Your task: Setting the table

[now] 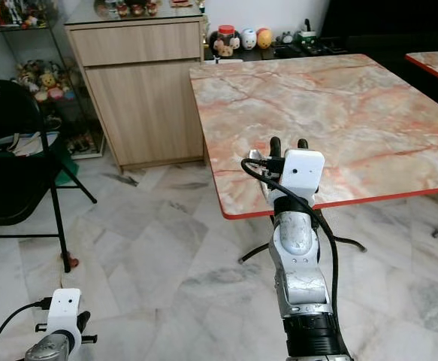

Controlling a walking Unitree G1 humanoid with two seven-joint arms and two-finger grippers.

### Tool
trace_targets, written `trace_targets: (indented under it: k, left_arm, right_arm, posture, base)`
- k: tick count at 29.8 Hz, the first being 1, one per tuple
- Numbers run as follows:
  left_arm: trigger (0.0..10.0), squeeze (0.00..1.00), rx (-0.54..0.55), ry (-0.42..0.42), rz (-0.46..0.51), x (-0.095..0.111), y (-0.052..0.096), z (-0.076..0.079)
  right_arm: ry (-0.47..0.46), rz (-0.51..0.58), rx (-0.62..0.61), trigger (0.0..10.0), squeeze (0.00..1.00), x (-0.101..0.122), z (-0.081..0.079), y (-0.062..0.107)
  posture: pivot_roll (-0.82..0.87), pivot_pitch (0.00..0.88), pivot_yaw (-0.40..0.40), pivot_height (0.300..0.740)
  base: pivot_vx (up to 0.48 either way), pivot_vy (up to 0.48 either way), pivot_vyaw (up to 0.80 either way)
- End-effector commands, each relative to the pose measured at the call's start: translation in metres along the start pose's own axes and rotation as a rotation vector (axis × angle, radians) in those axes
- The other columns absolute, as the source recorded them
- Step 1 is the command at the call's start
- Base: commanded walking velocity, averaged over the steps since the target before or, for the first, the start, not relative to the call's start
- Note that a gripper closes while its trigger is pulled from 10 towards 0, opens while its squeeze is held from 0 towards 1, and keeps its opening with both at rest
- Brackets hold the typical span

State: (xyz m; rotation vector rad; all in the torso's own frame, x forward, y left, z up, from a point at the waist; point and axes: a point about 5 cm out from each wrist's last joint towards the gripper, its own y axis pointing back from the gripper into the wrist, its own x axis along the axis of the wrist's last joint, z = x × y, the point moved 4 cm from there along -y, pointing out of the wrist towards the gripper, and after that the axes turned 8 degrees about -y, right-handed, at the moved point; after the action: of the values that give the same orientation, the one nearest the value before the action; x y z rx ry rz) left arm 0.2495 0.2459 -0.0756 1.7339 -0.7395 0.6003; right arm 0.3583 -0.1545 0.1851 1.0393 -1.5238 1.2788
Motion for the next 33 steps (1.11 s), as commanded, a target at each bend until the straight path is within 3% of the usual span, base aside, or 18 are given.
trace_targets:
  k: [1, 21, 33]
  left_arm:
    - [10.0, 0.00, -0.005, -0.016, -0.018, -0.0043, 0.0007, 0.0008]
    - [10.0, 0.00, -0.004, -0.018, -0.020, -0.0046, 0.0007, 0.0011]
    - [10.0, 0.00, -0.003, -0.024, -0.026, -0.0059, 0.0009, 0.0021]
  right_arm:
    - [0.016, 0.007, -0.004, 10.0, 0.00, 0.0016, 0.0017, 0.0009]
    - [0.019, -0.004, -0.020, 10.0, 0.00, -0.0007, 0.0048, 0.0015]
    - [0.035, -0.006, -0.018, 10.0, 0.00, -0.0013, 0.0046, 0.0014]
  posture:
    - [0.02, 0.000, 0.007, 0.740]
    - [0.02, 0.000, 0.008, 0.740]
    - [0.02, 0.000, 0.006, 0.740]
  base:
    - [0.000, 0.000, 0.50]
    - [0.000, 0.000, 0.08]
    - [0.299, 0.000, 0.00]
